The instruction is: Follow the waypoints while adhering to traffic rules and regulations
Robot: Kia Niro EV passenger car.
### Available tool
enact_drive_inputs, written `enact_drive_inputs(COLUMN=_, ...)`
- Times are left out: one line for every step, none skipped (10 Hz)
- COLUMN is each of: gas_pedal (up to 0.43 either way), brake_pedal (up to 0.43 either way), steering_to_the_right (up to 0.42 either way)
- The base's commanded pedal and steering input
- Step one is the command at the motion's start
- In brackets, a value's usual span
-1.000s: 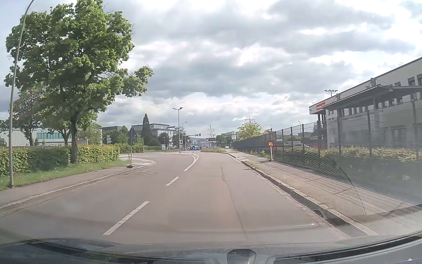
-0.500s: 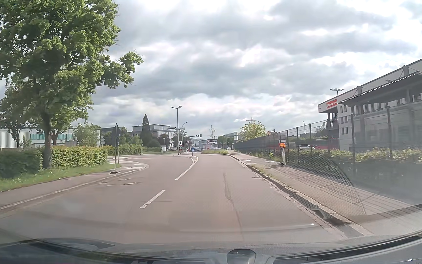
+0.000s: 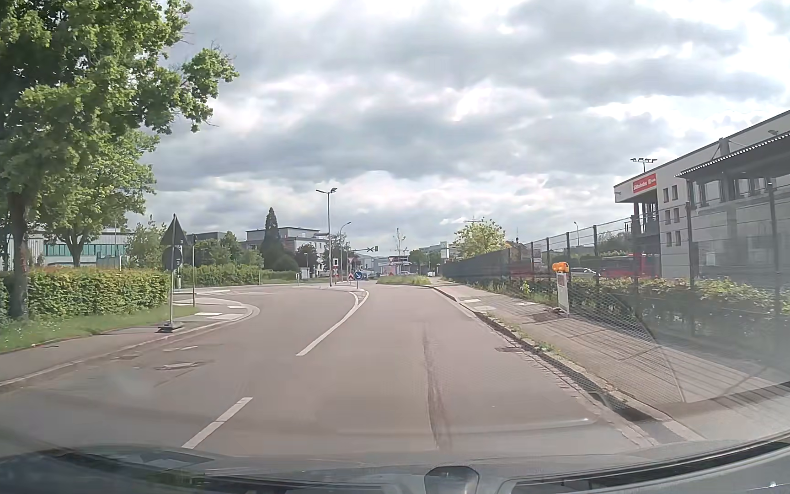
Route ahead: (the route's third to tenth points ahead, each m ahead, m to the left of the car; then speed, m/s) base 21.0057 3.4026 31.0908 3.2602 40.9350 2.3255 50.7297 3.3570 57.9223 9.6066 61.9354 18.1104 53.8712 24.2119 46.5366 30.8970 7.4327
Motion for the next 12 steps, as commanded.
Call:
enact_drive_inputs(gas_pedal=0.047, brake_pedal=0.0, steering_to_the_right=-0.003)
enact_drive_inputs(gas_pedal=0.047, brake_pedal=0.0, steering_to_the_right=-0.002)
enact_drive_inputs(gas_pedal=0.047, brake_pedal=0.0, steering_to_the_right=-0.001)
enact_drive_inputs(gas_pedal=0.047, brake_pedal=0.0, steering_to_the_right=0.0)
enact_drive_inputs(gas_pedal=0.047, brake_pedal=0.0, steering_to_the_right=0.0)
enact_drive_inputs(gas_pedal=0.047, brake_pedal=0.0, steering_to_the_right=0.0)
enact_drive_inputs(gas_pedal=0.047, brake_pedal=0.0, steering_to_the_right=0.0)
enact_drive_inputs(gas_pedal=0.047, brake_pedal=0.0, steering_to_the_right=0.0)
enact_drive_inputs(gas_pedal=0.047, brake_pedal=0.0, steering_to_the_right=0.0)
enact_drive_inputs(gas_pedal=0.039, brake_pedal=0.0, steering_to_the_right=0.0)
enact_drive_inputs(gas_pedal=0.039, brake_pedal=0.0, steering_to_the_right=0.0)
enact_drive_inputs(gas_pedal=0.039, brake_pedal=0.0, steering_to_the_right=0.0)
